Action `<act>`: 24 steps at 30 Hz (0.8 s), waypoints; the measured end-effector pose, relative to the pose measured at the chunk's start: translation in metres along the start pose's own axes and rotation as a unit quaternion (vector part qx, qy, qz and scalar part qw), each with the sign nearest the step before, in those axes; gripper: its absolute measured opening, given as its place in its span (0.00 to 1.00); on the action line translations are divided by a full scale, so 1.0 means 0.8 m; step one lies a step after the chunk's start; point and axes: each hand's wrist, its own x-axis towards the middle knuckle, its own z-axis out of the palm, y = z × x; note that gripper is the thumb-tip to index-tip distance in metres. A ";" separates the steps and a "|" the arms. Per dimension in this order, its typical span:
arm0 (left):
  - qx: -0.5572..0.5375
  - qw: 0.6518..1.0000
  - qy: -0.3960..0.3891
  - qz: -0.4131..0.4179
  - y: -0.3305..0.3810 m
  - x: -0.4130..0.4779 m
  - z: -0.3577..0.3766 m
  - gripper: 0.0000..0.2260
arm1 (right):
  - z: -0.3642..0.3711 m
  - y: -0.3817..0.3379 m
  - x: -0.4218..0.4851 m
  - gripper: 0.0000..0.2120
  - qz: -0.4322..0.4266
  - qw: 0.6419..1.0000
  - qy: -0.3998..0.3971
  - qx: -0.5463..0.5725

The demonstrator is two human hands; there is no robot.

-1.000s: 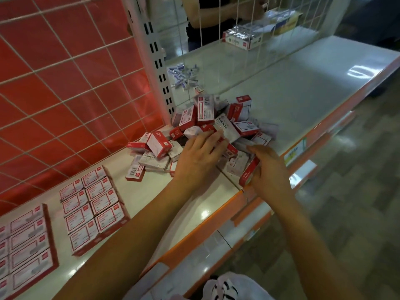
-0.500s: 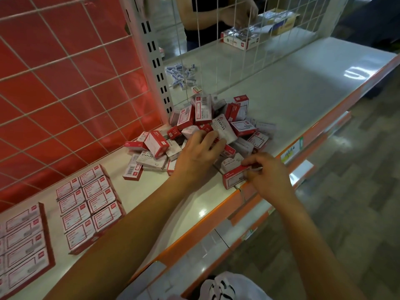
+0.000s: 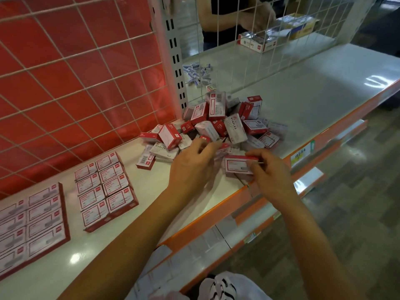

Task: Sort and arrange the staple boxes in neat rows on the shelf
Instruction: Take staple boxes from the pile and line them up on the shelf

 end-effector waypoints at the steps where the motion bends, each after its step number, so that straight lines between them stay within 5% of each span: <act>1: -0.034 0.999 -0.001 -0.034 -0.002 -0.005 -0.006 0.11 | 0.001 -0.002 0.000 0.08 0.000 1.000 0.003 0.024; 4: -0.180 0.969 -0.017 -0.170 -0.008 -0.017 -0.026 0.11 | 0.010 -0.008 -0.002 0.10 0.010 0.994 -0.013 0.105; 8: -0.387 0.845 -0.029 -0.369 -0.004 -0.036 -0.061 0.15 | 0.024 -0.015 -0.006 0.11 0.070 0.974 -0.064 0.206; 11: -0.439 0.791 -0.035 -0.425 -0.005 -0.056 -0.084 0.20 | 0.036 -0.022 -0.008 0.14 0.073 0.968 -0.102 0.219; 16: -0.421 0.778 -0.018 -0.466 -0.021 -0.095 -0.121 0.20 | 0.065 -0.040 -0.020 0.24 0.048 0.961 -0.190 0.193; 24: -0.422 0.768 0.026 -0.481 -0.059 -0.173 -0.186 0.18 | 0.125 -0.083 -0.055 0.23 0.000 0.944 -0.286 0.165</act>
